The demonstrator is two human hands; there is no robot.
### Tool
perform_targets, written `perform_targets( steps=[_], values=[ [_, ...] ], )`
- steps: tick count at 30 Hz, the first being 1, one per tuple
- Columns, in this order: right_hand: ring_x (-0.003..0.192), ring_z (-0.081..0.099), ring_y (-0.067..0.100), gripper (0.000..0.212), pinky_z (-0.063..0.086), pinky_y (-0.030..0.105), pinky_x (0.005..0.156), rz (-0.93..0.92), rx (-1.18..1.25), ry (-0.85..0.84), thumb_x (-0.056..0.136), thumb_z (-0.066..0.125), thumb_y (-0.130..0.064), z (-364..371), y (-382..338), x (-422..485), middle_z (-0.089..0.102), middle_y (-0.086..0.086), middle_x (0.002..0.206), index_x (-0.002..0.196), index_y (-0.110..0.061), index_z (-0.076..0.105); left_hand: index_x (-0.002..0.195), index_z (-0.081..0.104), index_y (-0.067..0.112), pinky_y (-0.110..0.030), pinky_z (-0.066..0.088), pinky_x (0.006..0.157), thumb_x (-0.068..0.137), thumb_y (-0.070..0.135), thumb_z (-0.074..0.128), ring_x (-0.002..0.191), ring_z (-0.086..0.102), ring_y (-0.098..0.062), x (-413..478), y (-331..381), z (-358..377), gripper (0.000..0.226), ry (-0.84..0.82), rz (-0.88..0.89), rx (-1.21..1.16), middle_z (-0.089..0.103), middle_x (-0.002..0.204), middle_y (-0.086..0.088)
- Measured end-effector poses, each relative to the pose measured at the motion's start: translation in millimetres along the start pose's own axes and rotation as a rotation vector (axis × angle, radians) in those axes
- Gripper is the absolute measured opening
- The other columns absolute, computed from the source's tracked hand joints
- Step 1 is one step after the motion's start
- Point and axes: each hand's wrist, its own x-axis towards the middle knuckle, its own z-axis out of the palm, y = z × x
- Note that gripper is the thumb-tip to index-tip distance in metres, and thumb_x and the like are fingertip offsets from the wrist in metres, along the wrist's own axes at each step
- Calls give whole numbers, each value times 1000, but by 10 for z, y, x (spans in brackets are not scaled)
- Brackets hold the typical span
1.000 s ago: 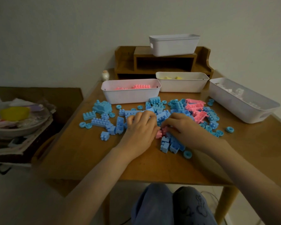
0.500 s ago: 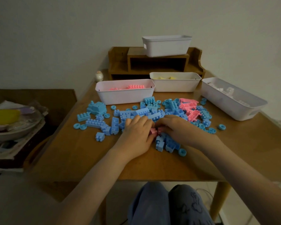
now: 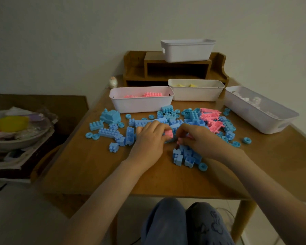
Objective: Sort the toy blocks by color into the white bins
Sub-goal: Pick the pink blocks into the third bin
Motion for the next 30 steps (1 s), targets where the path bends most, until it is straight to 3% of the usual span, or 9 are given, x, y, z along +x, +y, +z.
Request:
perform_targets(
  steps=[5, 8, 12, 16, 21, 23, 25, 28, 30],
  values=[
    [86, 45, 1, 20, 37, 2, 74, -63, 130, 190, 97, 45, -20, 0, -74, 54, 49, -5, 103, 112, -21, 59, 116, 55, 20, -23, 19, 88, 98, 30, 45, 109, 48, -10, 21, 2, -15, 23, 50, -87, -148, 54, 114, 6],
    [73, 50, -4, 25, 40, 6, 65, 27, 442, 243, 100, 38, -25, 2, -180, 68, 55, -9, 91, 109, -22, 61, 119, 53, 19, -23, 23, 90, 98, 31, 44, 106, 44, -8, 18, 12, -44, 27, 43, -91, -171, 53, 117, 5],
    [75, 57, 16, 27, 52, 24, 65, 151, 860, 58, 99, 39, -27, 27, -303, 72, 59, 8, 89, 107, -10, 59, 122, 51, 15, -20, 20, 80, 100, 31, 40, 85, 27, -1, -6, 58, -75, 30, -33, -19, -139, 53, 118, 0],
    [79, 58, 20, 16, 54, 34, 76, 159, 869, -32, 93, 52, -21, 28, -328, 86, 61, 11, 91, 107, -14, 58, 122, 48, 16, -19, 20, 77, 99, 32, 40, 80, 22, 3, -1, 59, -75, 30, -11, -30, -172, 57, 117, 1],
    [66, 54, 9, 18, 48, 18, 57, 213, 988, -33, 94, 52, -12, -29, -334, 115, 59, 3, 82, 109, -13, 60, 117, 49, 20, -29, 34, 75, 99, 37, 27, 84, 42, -11, 28, 42, -52, 33, -31, -124, -266, 63, 86, 4],
    [63, 52, 9, 19, 47, 17, 54, 247, 1036, -22, 94, 51, -12, -26, -347, 128, 57, 3, 79, 111, -9, 59, 108, 50, 21, -32, 44, 71, 94, 47, 21, 73, 50, -9, 39, 39, -76, 42, 26, -182, -476, 55, 70, 8],
    [62, 50, 10, 23, 46, 20, 55, 262, 1092, -3, 94, 51, -15, -37, -361, 155, 57, 4, 79, 114, -7, 58, 97, 49, 22, -26, 43, 65, 89, 51, 16, 61, 50, 0, 68, 28, -116, 45, 86, -289, -699, 49, 64, 6],
    [65, 50, 11, 21, 46, 23, 62, 239, 1002, 5, 95, 51, -17, -83, -349, 221, 57, 4, 82, 113, -14, 61, 88, 51, 23, -19, 39, 72, 94, 50, 6, 66, 51, -3, 147, -8, -192, 52, -1, -419, -881, 50, 66, 3],
    [66, 52, 11, 18, 47, 23, 64, 174, 897, 0, 94, 52, -16, -132, -330, 290, 58, 3, 83, 109, -18, 63, 86, 51, 20, -24, 39, 74, 88, 58, 3, 65, 50, -7, 206, -71, -228, 61, -41, -440, -984, 52, 65, 3]
  ],
)
